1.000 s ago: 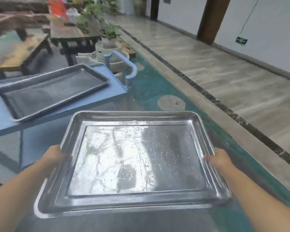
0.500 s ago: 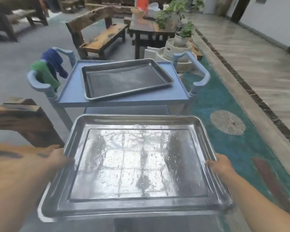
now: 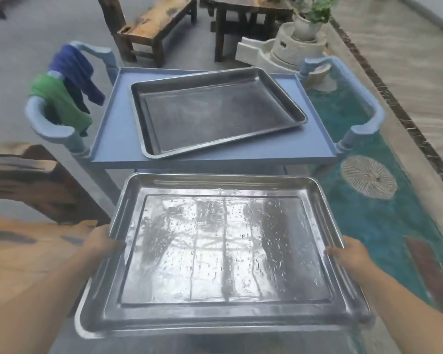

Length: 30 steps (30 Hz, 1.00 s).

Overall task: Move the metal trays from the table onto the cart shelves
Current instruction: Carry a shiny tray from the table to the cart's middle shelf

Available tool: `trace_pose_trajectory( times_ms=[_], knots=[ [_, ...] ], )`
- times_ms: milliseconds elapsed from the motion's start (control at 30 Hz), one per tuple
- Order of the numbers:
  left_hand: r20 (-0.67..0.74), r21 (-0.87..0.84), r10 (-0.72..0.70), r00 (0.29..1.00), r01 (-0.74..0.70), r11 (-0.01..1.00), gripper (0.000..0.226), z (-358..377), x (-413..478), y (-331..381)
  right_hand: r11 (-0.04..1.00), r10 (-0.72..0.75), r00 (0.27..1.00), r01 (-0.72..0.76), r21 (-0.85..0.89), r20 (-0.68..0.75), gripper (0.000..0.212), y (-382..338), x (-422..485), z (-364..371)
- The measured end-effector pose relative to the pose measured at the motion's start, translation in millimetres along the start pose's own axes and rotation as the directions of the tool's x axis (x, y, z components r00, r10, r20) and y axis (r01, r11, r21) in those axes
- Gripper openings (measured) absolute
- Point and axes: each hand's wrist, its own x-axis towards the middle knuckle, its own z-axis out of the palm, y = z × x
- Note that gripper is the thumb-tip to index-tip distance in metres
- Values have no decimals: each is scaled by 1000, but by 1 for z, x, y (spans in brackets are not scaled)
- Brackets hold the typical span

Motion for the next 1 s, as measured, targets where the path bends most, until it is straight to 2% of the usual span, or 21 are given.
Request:
trace_pose_trajectory(
  times_ms=[100, 300, 467, 567, 700, 800, 867, 933, 1000],
  knots=[
    [-8, 28, -34, 999, 34, 999, 20, 10, 19, -4, 1000, 19, 999, -19, -4, 50, 12, -7, 21, 13],
    [-38, 51, -19, 999, 21, 998, 22, 32, 63, 2, 1000, 1, 999, 0, -22, 45, 22, -21, 73, 40],
    [-55, 39, 2, 998, 0, 999, 21, 57, 114, 8, 999, -44, 997, 45, -13, 60, 17, -38, 134, 71],
    [-83, 37, 33, 996, -30, 999, 36, 80, 159, 16, 996, -90, 994, 91, -7, 67, 14, -49, 192, 100],
    [-110, -8, 3, 994, -4, 1000, 50, 110, 228, 23, 987, -155, 988, 155, -45, 11, 19, -61, 271, 137],
    [-164, 36, 8, 986, -3, 999, 38, 130, 274, 31, 974, -199, 980, 195, -115, -25, 18, -71, 322, 159],
    [-185, 59, 13, 983, -2, 998, 43, 140, 298, 38, 962, -247, 967, 238, -132, -58, 28, -75, 351, 172],
    [-218, 70, 35, 975, -21, 997, 52, 146, 317, 42, 953, -283, 956, 270, -136, -80, 23, -80, 377, 184],
    [-246, 86, 67, 967, -47, 995, 49, 150, 334, 44, 941, -307, 947, 288, -175, -92, 23, -87, 399, 192]
  ],
)
